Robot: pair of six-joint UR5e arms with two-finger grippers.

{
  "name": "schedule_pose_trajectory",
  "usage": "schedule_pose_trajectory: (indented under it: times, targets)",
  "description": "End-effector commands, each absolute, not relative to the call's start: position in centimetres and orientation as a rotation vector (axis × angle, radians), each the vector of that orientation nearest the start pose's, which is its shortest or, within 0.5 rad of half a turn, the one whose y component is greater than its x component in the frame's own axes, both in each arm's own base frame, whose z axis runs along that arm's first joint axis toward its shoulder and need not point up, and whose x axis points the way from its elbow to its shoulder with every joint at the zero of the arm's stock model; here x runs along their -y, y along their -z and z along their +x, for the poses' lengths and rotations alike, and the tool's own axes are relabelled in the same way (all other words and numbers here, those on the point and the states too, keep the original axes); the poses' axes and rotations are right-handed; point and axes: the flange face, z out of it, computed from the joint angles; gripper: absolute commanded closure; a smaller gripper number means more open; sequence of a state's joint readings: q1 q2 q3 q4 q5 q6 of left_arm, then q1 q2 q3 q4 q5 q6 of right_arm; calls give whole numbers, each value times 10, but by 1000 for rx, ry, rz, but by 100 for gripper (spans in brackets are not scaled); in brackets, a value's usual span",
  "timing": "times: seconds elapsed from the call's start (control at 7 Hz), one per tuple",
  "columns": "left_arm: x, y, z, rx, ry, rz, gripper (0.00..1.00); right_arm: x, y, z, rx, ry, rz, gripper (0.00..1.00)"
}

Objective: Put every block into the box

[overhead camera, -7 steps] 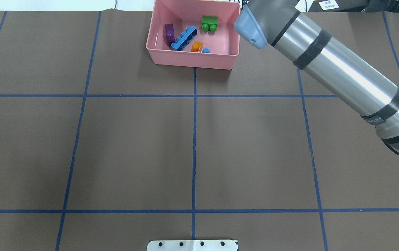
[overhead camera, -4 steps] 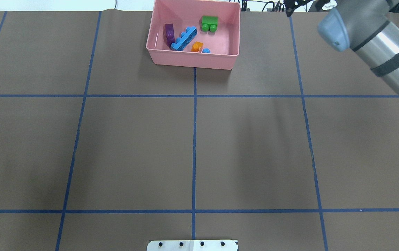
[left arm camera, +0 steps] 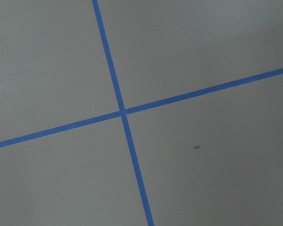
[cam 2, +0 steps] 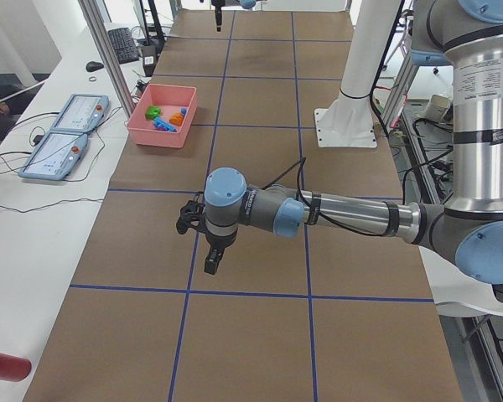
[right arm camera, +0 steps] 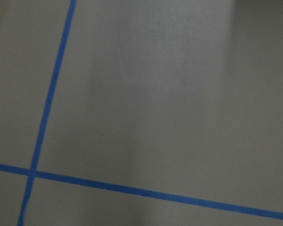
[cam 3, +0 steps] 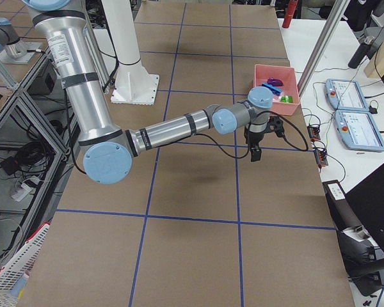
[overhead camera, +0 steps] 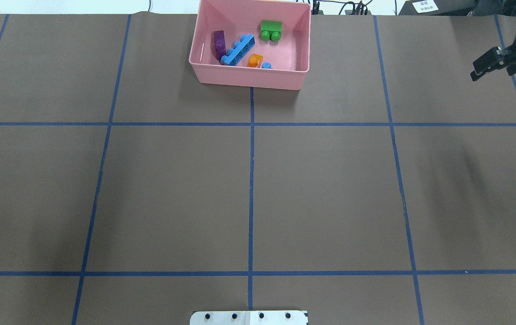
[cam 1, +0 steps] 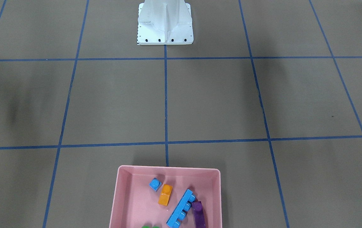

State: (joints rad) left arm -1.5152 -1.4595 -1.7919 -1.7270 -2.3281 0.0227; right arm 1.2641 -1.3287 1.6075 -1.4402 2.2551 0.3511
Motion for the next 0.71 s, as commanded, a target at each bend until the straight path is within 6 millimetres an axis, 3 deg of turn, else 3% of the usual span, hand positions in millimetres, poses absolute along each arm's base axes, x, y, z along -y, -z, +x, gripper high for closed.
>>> schedule_pose_trajectory:
  times: [0.0, 0.14, 0.43, 0.57]
  targets:
    - [460, -593, -41, -755, -165, 228, 0, 533, -579, -90, 747, 66, 96, 0]
    - [460, -600, -41, -753, -160, 214, 0, 524, -591, -43, 763, -13, 95, 0]
    - [460, -612, -41, -755, -145, 187, 0, 504, -605, 11, 874, -22, 101, 0]
    - [463, -612, -42, -746, -147, 188, 0, 502, -611, 23, 862, -33, 65, 0]
